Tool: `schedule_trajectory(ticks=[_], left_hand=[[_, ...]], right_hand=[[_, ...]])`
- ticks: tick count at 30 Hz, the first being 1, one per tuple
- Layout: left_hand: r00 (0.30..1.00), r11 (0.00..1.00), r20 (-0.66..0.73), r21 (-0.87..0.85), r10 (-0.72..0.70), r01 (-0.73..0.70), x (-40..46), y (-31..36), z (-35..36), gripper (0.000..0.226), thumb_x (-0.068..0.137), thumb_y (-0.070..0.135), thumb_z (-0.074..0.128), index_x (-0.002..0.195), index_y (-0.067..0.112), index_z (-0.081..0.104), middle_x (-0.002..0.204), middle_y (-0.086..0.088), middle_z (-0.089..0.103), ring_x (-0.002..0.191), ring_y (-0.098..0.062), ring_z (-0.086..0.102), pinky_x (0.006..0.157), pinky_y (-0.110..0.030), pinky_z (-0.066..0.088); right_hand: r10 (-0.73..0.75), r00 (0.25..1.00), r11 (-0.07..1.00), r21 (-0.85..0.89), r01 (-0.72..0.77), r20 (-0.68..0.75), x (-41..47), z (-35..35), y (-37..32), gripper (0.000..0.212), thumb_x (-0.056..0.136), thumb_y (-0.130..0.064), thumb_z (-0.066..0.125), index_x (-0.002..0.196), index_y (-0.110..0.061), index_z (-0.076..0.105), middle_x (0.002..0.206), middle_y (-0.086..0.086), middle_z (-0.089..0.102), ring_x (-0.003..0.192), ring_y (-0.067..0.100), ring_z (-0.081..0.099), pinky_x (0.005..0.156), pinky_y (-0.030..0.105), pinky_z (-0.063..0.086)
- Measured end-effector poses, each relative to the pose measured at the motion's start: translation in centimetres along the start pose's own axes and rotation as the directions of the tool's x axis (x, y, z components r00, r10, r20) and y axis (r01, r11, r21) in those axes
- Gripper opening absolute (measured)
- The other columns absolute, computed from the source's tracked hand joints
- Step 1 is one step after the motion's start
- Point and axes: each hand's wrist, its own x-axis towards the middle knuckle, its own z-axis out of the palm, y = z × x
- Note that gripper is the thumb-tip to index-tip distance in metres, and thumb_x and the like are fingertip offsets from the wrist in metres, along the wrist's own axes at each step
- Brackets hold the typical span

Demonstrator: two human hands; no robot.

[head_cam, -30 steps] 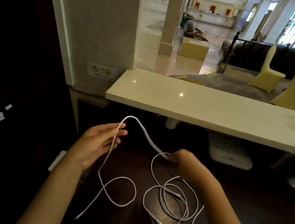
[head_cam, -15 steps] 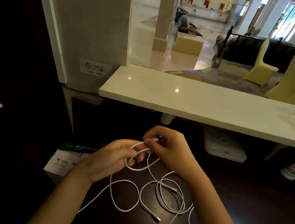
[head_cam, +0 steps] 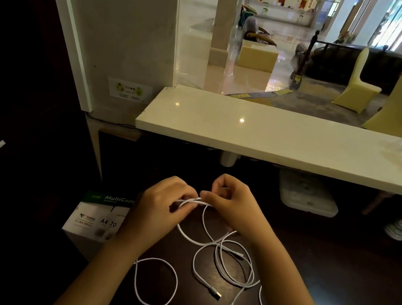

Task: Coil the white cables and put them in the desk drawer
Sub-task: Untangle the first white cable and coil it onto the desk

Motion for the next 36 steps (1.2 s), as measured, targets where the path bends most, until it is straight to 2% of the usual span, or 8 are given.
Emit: schedule_trajectory(ticks=[5, 8, 11, 14, 16, 23, 32, 36], left_hand=[[0.996, 1.000, -0.089, -0.029, -0.007, 0.004, 0.1, -0.4, 0.1, 0.008, 0.081, 0.018, 0.065, 0.079, 0.011, 0.069, 0.076, 0.002, 0.063, 0.074, -0.003, 0.057, 0.068, -0.009, 0.043], [0.963, 0.948, -0.059, -0.204, -0.262, 0.246, 0.3, 0.0, 0.1, 0.006, 0.080, 0.018, 0.066, 0.076, 0.016, 0.070, 0.071, 0.008, 0.067, 0.073, -0.004, 0.062, 0.064, -0.012, 0.047], [0.788, 0.600, 0.204, -0.546, -0.582, 0.584, 0.7, 0.5, -0.2, 0.012, 0.083, 0.012, 0.062, 0.077, 0.017, 0.070, 0.060, 0.009, 0.068, 0.060, -0.001, 0.060, 0.058, -0.011, 0.046], [0.655, 0.188, 0.428, -0.731, -0.623, 0.656, 0.9, 0.9, -0.3, 0.021, 0.086, 0.010, 0.055, 0.072, 0.014, 0.071, 0.057, 0.005, 0.066, 0.056, -0.004, 0.055, 0.051, -0.012, 0.044], [0.618, 0.087, 0.470, -0.748, -0.630, 0.658, 1.0, 1.0, -0.3, 0.024, 0.087, 0.011, 0.052, 0.071, 0.015, 0.070, 0.057, 0.005, 0.066, 0.053, -0.002, 0.056, 0.048, -0.012, 0.041], [0.668, 0.158, 0.464, -0.741, -0.582, 0.652, 1.0, 0.9, -0.5, 0.023, 0.091, 0.014, 0.047, 0.091, 0.012, 0.069, 0.069, 0.004, 0.069, 0.065, -0.006, 0.054, 0.049, -0.013, 0.039], [0.674, 0.320, 0.455, -0.634, -0.582, 0.704, 1.1, 1.4, -0.5, 0.032, 0.097, 0.014, 0.036, 0.098, 0.014, 0.067, 0.090, -0.004, 0.067, 0.063, -0.008, 0.043, 0.052, -0.019, 0.026], [0.681, 0.356, 0.505, -0.596, -0.531, 0.720, 0.8, 1.2, -0.3, 0.032, 0.096, 0.019, 0.039, 0.101, 0.012, 0.070, 0.083, 0.001, 0.071, 0.053, -0.003, 0.039, 0.046, -0.014, 0.024]], right_hand=[[-0.017, 0.999, 0.999, -0.027, 0.018, 0.052, -0.2, -0.1, 0.0, 0.035, 0.092, -0.030, 0.053, 0.071, -0.003, 0.060, 0.057, 0.022, 0.054, 0.034, 0.016, 0.043, 0.037, 0.015, 0.034], [-0.069, 0.996, 0.997, -0.031, 0.071, 0.055, -0.3, -0.2, -0.5, 0.020, 0.091, -0.026, 0.055, 0.084, -0.009, 0.063, 0.065, 0.006, 0.060, 0.041, 0.015, 0.049, 0.040, 0.019, 0.040], [-0.122, 0.992, 0.992, 0.019, 0.121, 0.043, -0.2, -0.5, -0.5, 0.017, 0.086, -0.019, 0.063, 0.102, -0.017, 0.059, 0.083, -0.002, 0.060, 0.049, 0.011, 0.051, 0.048, 0.022, 0.044], [-0.262, 0.961, 0.964, -0.019, 0.265, 0.091, -0.8, -0.6, -0.3, 0.059, 0.070, -0.018, 0.079, 0.115, -0.034, 0.045, 0.107, -0.001, 0.051, 0.062, 0.011, 0.050, 0.056, 0.021, 0.044], [-0.344, 0.927, 0.903, -0.218, 0.370, 0.149, -1.1, -0.5, -0.2, 0.069, 0.064, -0.024, 0.083, 0.116, -0.042, 0.041, 0.118, -0.006, 0.042, 0.087, 0.005, 0.053, 0.072, 0.017, 0.049], [-0.551, 0.834, 0.778, -0.372, 0.506, -0.019, -0.5, -0.5, 0.5, 0.014, 0.080, -0.015, 0.069, 0.093, -0.012, 0.063, 0.087, -0.005, 0.057, 0.070, 0.006, 0.054, 0.063, 0.013, 0.043], [-0.307, 0.941, 0.946, 0.067, 0.319, -0.145, -0.5, -1.5, 0.5, 0.013, 0.088, -0.001, 0.055, 0.092, -0.012, 0.059, 0.061, 0.004, 0.059, 0.045, 0.014, 0.056, 0.046, 0.025, 0.045], [-0.266, 0.951, 0.953, 0.103, 0.284, -0.154, -0.5, -1.6, 0.3, 0.013, 0.088, 0.001, 0.055, 0.093, -0.011, 0.059, 0.079, 0.008, 0.067, 0.048, 0.014, 0.054, 0.045, 0.025, 0.044]])
